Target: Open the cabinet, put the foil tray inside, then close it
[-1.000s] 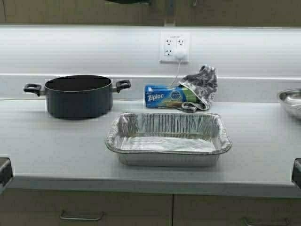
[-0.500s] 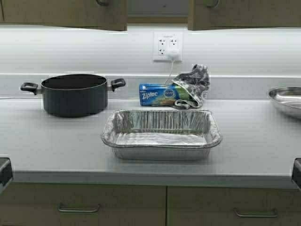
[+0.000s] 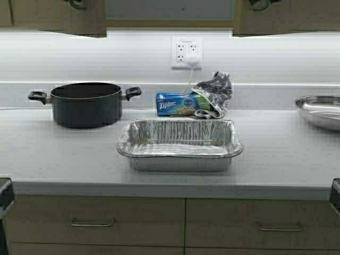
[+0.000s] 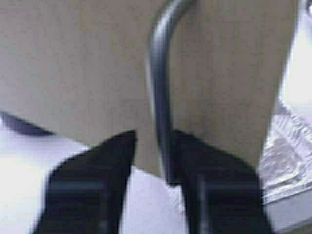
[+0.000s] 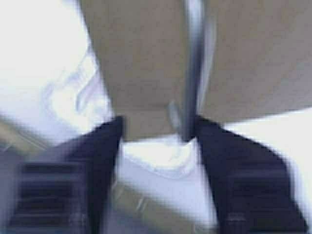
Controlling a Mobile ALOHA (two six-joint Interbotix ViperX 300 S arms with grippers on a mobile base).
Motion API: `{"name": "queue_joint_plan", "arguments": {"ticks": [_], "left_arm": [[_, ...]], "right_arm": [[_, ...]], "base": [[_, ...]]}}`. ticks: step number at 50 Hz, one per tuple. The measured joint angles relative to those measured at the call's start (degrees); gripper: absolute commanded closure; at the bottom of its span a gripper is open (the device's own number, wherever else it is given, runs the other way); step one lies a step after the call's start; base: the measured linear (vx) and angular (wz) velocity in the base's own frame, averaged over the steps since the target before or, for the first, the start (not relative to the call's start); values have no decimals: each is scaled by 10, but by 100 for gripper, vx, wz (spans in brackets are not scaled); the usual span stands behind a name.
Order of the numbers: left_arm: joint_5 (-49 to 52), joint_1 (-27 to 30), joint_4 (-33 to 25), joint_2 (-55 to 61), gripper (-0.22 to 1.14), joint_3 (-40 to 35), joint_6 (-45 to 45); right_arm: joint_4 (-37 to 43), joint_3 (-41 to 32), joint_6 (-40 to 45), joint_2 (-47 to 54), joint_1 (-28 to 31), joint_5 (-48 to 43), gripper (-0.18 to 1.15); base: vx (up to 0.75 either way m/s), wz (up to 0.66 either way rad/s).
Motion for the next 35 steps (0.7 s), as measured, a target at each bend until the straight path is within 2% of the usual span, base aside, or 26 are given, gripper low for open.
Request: {"name": "queue_joint_plan", "arguments": {"ticks": [6, 8, 10, 13, 15, 17, 20, 22, 24, 30, 35], "left_arm": [[76, 3, 1, -72, 19, 40, -1], [105, 0, 1, -105, 37, 50, 0], [136, 0, 1, -141, 60, 54, 0], [179, 1, 0, -182, 95, 54, 0], [207, -3, -3, -206, 108, 56, 2], [223, -11, -6, -229, 106, 58, 3], [228, -31, -14, -248, 91, 58, 0], [221, -48, -20, -251, 83, 58, -2], [207, -68, -26, -248, 82, 58, -3], [152, -124, -41, -195, 89, 58, -3], [88, -168, -46, -134, 89, 50, -4]], "right_arm": [[-36, 13, 31, -40, -6, 79, 5], [-49, 18, 42, -60, -6, 100, 9], [-61, 24, 55, -82, -6, 117, 16], [-68, 33, 80, -116, -5, 140, 32], [-69, 38, 95, -139, 3, 150, 47], [-68, 40, 100, -160, 18, 156, 65], [-65, 41, 111, -176, 49, 155, 91], [-63, 42, 111, -179, 72, 146, 102], [-63, 42, 113, -178, 103, 121, 103], [-63, 44, 115, -149, 179, 25, 87], [-63, 35, 115, -96, 214, -35, 89]], "base": [[-3, -2], [-1, -2], [0, -1], [0, 0], [0, 0], [0, 0], [0, 0], [0, 0], [0, 0], [0, 0], [0, 0]]}}
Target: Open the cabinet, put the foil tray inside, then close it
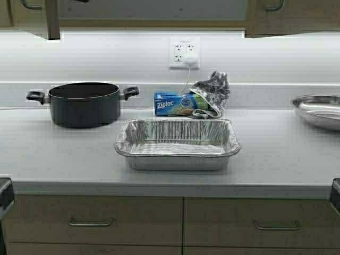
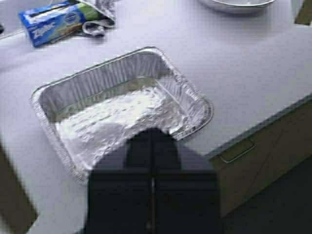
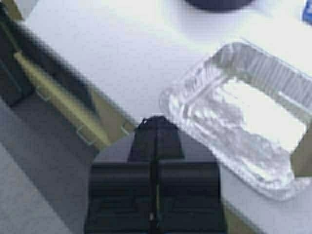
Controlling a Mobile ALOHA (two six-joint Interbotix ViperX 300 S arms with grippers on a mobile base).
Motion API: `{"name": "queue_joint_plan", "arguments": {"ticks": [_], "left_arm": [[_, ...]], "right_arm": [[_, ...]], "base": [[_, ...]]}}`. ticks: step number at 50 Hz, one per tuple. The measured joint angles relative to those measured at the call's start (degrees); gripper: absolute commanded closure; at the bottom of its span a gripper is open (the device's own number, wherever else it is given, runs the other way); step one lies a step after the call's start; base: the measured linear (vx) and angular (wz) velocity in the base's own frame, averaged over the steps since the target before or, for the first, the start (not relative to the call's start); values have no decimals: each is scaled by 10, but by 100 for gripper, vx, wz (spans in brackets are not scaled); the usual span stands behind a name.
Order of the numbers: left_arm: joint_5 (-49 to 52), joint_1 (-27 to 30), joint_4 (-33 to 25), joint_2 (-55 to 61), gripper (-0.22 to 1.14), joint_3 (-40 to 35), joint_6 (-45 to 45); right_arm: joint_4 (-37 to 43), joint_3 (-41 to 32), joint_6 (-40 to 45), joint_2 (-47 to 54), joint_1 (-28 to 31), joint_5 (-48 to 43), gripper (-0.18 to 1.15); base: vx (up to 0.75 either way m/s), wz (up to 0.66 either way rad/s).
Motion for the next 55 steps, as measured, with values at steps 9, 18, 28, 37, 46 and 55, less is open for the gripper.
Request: {"name": "queue_joint_plan", "arguments": {"ticks": [9, 18, 28, 37, 46, 55], "left_arm": [[-87, -32, -1, 99, 89, -42, 1], [-145, -33, -1, 183, 89, -86, 2], [-189, 16, -1, 266, 89, -121, 1], [-214, 84, -2, 306, 88, -127, 0], [-220, 124, -2, 302, 88, -109, -1], [-223, 146, -2, 284, 88, -85, 0]], "right_arm": [[0, -54, -2, 114, 32, -68, 90], [-1, -122, -3, 221, 32, -132, 90], [-10, -194, -3, 326, 33, -171, 90], [-11, -218, 0, 366, 3, -184, 90], [-11, -181, 0, 348, -52, -185, 90], [-12, -123, -4, 290, -81, -185, 90]], "base": [[0, 0], [0, 0], [0, 0], [0, 0], [0, 0], [0, 0]]}}
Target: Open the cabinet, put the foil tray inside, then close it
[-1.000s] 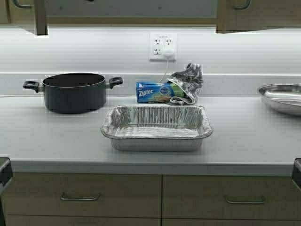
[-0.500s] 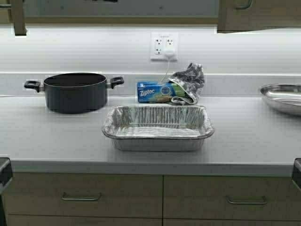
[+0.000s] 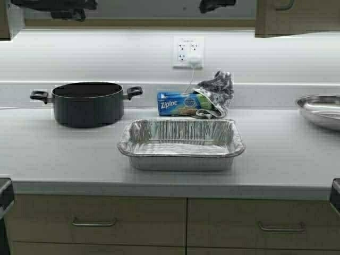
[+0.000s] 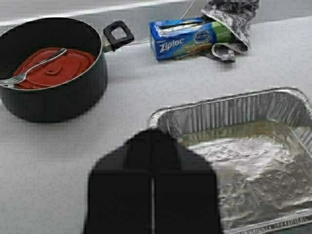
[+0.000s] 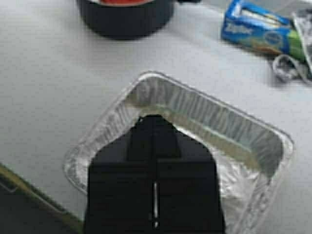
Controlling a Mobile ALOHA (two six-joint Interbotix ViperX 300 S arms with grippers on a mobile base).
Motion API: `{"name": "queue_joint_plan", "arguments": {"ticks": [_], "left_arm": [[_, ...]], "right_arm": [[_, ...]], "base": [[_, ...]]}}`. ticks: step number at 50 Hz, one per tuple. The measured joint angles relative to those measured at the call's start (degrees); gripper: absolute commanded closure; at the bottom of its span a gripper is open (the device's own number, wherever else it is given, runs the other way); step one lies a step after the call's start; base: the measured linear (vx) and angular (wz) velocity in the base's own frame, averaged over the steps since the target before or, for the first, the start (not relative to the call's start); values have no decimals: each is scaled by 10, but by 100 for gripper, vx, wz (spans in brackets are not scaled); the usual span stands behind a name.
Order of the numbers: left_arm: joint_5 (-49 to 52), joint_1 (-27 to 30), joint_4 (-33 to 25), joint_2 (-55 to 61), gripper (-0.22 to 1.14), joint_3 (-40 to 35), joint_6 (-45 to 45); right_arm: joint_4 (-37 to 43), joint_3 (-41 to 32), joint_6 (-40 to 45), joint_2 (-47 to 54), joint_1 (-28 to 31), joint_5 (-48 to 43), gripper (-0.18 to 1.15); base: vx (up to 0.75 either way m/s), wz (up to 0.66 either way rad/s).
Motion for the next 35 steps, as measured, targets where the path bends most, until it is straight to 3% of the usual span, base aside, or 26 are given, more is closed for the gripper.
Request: {"name": "queue_joint_plan", "arguments": {"ticks": [7, 12, 17, 20, 26, 35], "left_arm": [[-7, 4, 0, -26, 84, 19, -1], [-11, 1, 1, -47, 66, 32, -11], [-24, -27, 7, -66, 36, 45, -38], [-31, -54, 16, -70, 18, 50, -47], [-38, -91, 24, -70, -3, 60, -79], [-57, -91, 25, -60, -3, 69, -111]], "right_arm": [[1, 35, 4, -41, -16, 0, 78], [2, 44, 14, -54, -16, -1, 45], [4, 51, 36, -57, -2, 0, 4], [6, 57, 57, -55, 14, 0, -11], [9, 68, 99, -41, 65, -4, -5], [9, 71, 116, 4, 88, -42, -6]], "base": [[0, 1], [0, 0], [0, 0], [0, 0], [0, 0], [0, 0]]}}
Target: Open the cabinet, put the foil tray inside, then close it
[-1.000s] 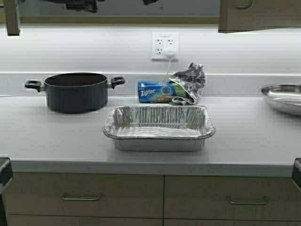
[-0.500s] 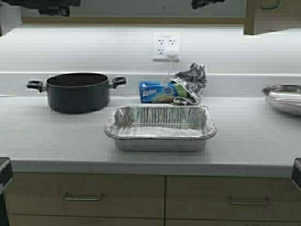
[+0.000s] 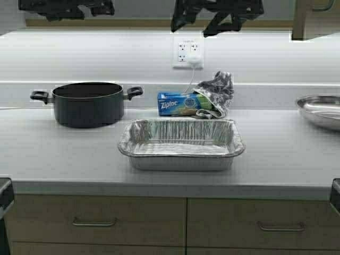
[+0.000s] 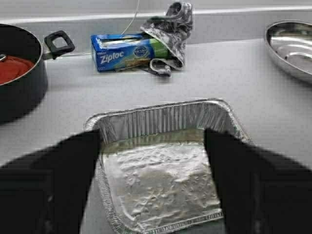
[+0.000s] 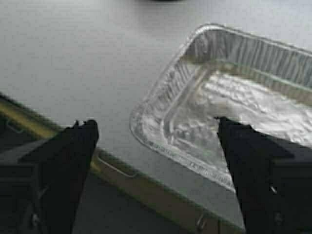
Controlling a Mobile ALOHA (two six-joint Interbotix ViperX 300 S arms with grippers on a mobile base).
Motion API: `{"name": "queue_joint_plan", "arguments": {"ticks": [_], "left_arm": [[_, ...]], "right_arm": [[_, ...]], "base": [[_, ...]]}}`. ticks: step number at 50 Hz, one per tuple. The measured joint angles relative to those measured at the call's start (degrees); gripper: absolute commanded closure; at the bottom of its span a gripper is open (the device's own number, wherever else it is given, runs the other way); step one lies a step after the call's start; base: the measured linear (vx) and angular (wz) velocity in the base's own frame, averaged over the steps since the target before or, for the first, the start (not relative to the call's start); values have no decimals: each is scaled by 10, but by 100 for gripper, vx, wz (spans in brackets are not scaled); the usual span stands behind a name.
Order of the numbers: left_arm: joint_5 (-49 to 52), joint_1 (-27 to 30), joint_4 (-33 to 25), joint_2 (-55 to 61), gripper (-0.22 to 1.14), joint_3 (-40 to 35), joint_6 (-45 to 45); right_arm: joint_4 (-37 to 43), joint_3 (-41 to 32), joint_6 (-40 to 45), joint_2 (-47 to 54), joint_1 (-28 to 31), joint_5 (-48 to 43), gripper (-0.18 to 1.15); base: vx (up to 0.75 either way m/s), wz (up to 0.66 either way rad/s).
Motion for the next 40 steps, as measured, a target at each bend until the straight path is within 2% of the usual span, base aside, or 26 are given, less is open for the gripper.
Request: {"name": "queue_joint_plan", "arguments": {"ticks": [13, 23, 30, 40], "left_arm": [[-57, -7, 3, 75, -3, 18, -35], [-150, -11, 40, 191, -3, 23, -96], [-228, -9, 79, 287, -3, 17, -162], [-338, -3, 122, 412, -3, -14, -226]], "right_arm": [[0, -47, 2, 133, 1, -38, -6], [0, -98, 4, 234, -11, -83, -6], [2, -112, 14, 279, -53, -86, -6], [-6, -98, 22, 286, -111, -87, -6]], "base": [[0, 0], [0, 0], [0, 0], [0, 0]]}}
